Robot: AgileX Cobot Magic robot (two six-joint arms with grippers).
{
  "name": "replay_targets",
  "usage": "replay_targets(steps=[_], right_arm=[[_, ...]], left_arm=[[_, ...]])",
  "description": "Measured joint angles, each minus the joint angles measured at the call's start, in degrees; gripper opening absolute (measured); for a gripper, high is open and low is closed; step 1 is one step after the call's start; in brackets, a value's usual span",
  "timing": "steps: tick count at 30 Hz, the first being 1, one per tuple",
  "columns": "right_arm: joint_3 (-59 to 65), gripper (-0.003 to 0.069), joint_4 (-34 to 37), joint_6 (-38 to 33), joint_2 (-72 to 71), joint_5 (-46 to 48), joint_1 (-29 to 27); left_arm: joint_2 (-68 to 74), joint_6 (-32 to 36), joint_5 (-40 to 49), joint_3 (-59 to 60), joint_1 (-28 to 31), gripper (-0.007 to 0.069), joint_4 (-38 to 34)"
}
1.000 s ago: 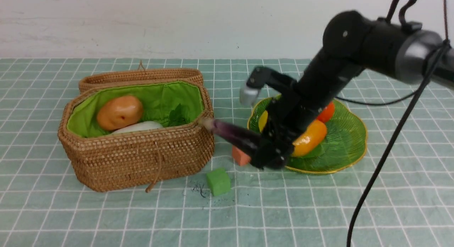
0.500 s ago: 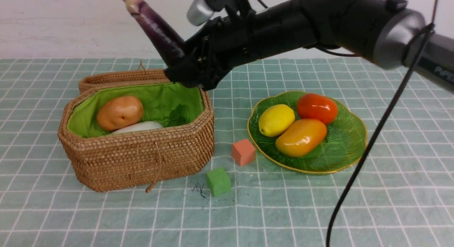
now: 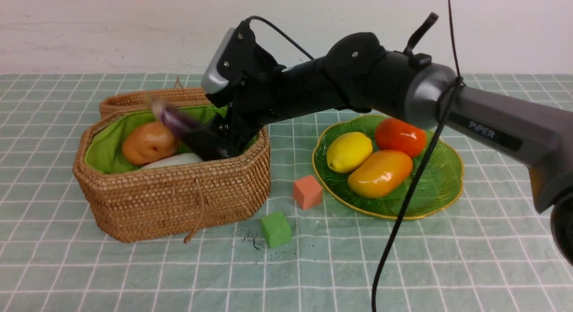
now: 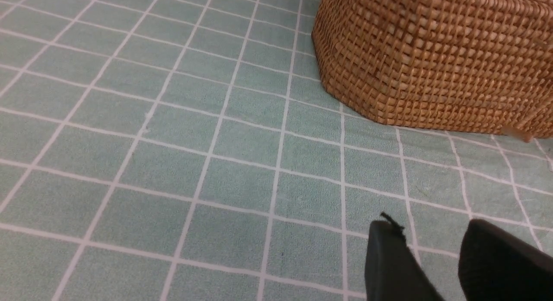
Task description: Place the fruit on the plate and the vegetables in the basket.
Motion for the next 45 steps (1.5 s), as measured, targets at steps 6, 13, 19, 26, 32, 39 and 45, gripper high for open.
replay_targets(steps=[6, 13, 19, 26, 32, 39, 45], right_arm=[[0.0, 0.0627, -3.7, 7.3, -6.7, 14.0, -2.9], [0.0, 0.0356, -17.8, 25.1, -18.5, 32.4, -11.2], [0.3, 0.0036, -27.2, 48.1, -30.5, 35.3, -15.9], [6.5, -0.0018, -33.5, 67.8, -38.2, 36.3, -16.0], [7.4, -0.0018, -33.6, 75.6, -38.8, 36.5, -16.0], [7.4, -0.0014, -33.7, 75.7, -38.8, 36.5, -16.0], [7.5, -0.0011, -34.5, 75.7, -39.2, 36.4, -16.0]], left_arm=[[0.0, 0.0, 0.0, 0.0, 0.0, 0.0237, 0.1], [0.0, 0.0, 0.0, 0.0, 0.0, 0.0237, 0.1], [0.0, 0.0, 0.0, 0.0, 0.0, 0.0238, 0.2], [0.0, 0.0, 0.0, 0.0, 0.0, 0.0238, 0.2], [0.0, 0.0, 0.0, 0.0, 0.0, 0.0238, 0.2], [0.0, 0.0, 0.0, 0.0, 0.0, 0.0238, 0.2], [0.0, 0.0, 0.0, 0.0, 0.0, 0.0238, 0.2]])
